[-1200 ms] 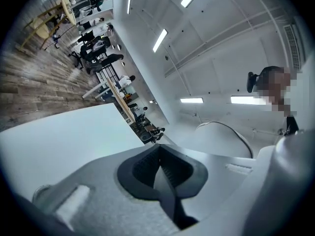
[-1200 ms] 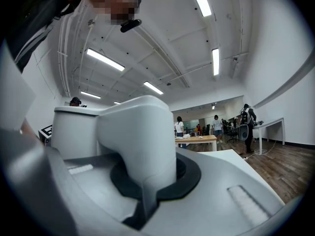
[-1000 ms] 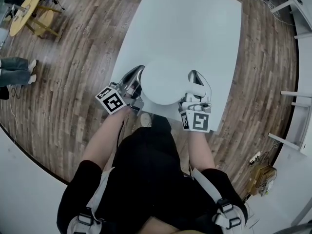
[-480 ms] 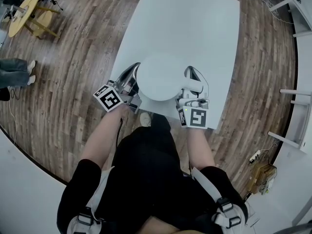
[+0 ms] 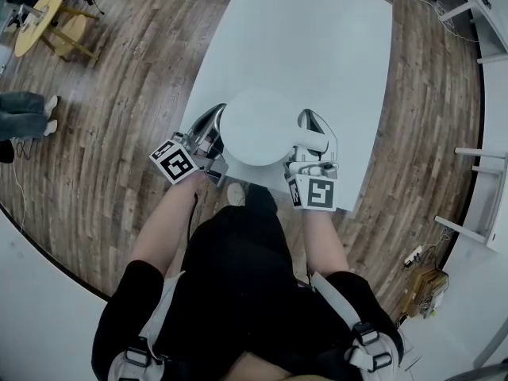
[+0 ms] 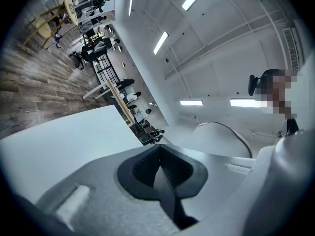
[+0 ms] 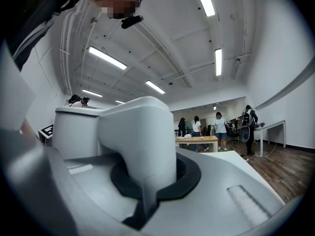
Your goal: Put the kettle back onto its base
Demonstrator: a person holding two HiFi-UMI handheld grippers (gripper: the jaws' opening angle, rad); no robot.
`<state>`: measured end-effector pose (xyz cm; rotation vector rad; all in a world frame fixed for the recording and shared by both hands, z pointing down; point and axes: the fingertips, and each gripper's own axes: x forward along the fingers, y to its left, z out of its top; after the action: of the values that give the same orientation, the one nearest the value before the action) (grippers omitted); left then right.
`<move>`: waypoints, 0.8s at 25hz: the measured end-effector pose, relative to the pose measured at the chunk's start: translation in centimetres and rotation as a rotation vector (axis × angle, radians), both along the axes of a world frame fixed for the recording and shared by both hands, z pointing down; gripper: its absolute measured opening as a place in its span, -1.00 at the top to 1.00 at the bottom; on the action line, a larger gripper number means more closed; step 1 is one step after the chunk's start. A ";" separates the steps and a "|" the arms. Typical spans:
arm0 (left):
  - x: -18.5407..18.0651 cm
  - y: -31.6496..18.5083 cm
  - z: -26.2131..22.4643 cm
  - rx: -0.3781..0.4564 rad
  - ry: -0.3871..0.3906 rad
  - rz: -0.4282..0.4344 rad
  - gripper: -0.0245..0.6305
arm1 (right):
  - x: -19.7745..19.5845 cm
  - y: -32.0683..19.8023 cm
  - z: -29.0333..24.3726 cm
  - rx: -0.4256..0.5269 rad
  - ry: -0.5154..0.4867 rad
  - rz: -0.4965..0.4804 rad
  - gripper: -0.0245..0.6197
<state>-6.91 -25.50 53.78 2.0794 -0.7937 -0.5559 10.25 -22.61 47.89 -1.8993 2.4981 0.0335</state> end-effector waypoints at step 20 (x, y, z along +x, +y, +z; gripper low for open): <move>0.2 0.0 1.4 -0.013 -0.012 0.005 0.93 | 0.3 -0.1 2.2 -0.028 0.029 0.049 0.91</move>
<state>-6.69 -25.45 55.18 2.0737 -0.7964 -0.5344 10.53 -22.71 50.14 -1.9852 2.4832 0.0264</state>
